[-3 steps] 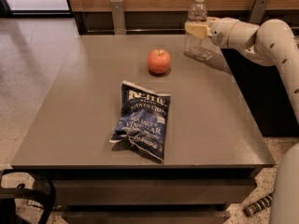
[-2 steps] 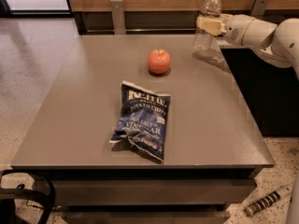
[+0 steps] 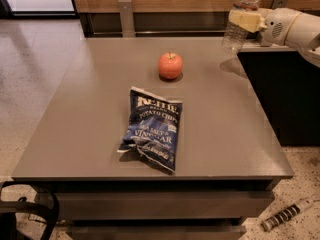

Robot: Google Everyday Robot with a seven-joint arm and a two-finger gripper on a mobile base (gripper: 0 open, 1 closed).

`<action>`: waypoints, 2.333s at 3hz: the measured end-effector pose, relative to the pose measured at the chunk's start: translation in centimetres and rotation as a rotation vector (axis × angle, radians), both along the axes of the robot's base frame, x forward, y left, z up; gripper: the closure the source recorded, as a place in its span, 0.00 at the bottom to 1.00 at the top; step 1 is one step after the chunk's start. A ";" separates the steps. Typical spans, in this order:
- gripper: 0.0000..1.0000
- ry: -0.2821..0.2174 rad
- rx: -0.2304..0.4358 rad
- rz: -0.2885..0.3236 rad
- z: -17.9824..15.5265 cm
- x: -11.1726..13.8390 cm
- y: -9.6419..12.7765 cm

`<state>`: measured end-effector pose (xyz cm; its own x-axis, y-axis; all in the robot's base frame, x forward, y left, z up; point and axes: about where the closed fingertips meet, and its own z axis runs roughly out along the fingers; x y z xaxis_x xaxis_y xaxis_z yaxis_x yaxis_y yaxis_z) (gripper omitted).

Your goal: Move water bottle near blue chip bag

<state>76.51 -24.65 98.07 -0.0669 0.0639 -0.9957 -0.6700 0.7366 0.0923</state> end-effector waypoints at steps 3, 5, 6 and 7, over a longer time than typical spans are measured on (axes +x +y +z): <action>1.00 0.006 -0.021 0.041 2.0 -12.7 4.1; 1.00 -0.085 -0.032 0.222 0.1 -18.2 8.8; 1.00 -0.057 -0.099 0.298 -0.9 -21.6 10.2; 1.00 -0.021 -0.143 0.307 -1.5 -23.3 10.3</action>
Offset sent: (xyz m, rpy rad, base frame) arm -0.1319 0.0231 0.0332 -0.0549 0.0370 0.0059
